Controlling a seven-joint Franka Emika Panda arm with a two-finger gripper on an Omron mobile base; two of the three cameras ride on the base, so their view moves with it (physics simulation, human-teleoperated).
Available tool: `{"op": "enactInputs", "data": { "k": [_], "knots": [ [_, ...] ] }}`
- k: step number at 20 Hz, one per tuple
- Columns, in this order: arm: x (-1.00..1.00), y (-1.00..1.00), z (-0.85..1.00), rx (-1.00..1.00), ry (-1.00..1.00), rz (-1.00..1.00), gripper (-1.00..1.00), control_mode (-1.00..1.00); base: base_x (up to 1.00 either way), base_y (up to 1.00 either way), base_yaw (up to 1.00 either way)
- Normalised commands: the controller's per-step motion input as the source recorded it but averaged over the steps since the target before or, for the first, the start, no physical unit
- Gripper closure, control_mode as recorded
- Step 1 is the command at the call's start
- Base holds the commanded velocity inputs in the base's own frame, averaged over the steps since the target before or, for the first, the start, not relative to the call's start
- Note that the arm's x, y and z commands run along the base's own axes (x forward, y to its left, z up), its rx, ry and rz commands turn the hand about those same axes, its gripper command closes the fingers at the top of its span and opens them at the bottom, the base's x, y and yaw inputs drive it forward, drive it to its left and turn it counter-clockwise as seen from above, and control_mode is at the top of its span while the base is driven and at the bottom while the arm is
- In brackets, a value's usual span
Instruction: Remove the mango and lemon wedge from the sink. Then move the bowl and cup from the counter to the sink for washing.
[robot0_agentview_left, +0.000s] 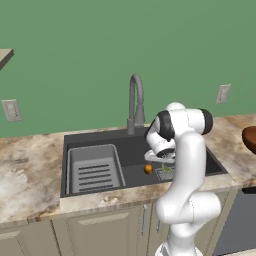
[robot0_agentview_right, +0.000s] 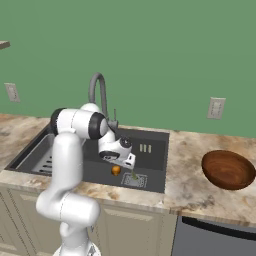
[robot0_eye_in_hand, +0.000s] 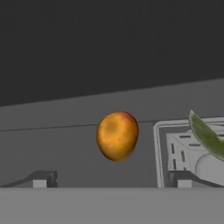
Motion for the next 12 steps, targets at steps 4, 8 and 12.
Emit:
{"op": "enactInputs", "data": {
  "k": [4, 8, 12],
  "knots": [
    [0.00, 0.06, -0.17, 0.00, 0.00, 0.00, -1.00, -1.00, 0.00, 0.00, 0.00],
    [0.00, 0.04, -0.15, 0.00, 0.00, 0.00, -1.00, -1.00, 0.00, 0.00, 0.00],
    [0.00, 0.06, -0.14, 0.00, 0.00, 0.00, -1.00, -1.00, 0.00, 0.00, 0.00]
  ]
}}
